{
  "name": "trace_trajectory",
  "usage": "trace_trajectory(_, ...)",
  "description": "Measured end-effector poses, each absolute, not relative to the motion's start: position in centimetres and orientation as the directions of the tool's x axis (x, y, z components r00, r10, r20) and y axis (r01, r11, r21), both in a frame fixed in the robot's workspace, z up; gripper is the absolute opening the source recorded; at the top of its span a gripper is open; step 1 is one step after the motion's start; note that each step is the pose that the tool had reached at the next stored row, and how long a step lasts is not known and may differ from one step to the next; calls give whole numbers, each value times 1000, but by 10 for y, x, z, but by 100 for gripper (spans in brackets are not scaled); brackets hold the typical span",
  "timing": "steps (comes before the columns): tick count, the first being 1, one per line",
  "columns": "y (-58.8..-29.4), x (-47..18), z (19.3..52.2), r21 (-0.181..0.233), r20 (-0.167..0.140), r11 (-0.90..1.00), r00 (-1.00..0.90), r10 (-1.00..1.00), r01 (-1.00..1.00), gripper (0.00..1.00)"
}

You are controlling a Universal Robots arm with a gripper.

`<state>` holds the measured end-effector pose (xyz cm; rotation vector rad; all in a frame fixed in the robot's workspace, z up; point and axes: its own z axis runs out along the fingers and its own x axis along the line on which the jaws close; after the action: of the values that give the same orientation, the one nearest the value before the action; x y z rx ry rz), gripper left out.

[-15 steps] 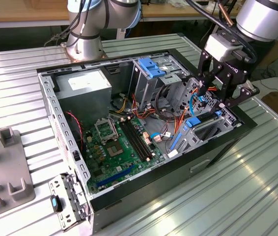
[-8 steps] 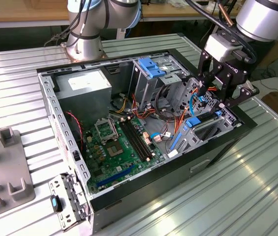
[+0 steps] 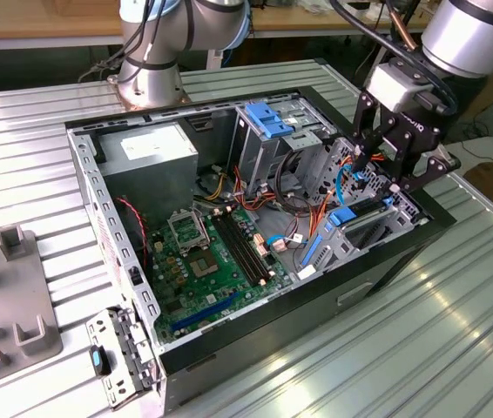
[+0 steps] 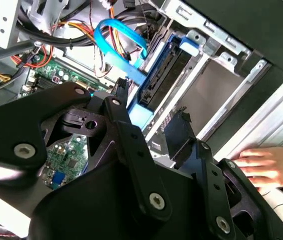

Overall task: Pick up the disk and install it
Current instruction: 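Insert the first disk wire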

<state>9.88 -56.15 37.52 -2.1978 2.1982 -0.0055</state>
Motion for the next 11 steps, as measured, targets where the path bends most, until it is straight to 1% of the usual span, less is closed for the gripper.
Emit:
trace_trajectory(3, -561, 110, 370, -10, -20, 0, 0, -1000, -1000, 56)
trace_trajectory(4, -561, 110, 367, -7, -14, 1, 0, -1000, -1000, 56)
trace_trajectory(6, -561, 110, 362, -5, -6, 0, 0, -1000, -1000, 56)
trace_trajectory(11, -560, 110, 361, -5, -6, 0, 0, -1000, -1000, 56)
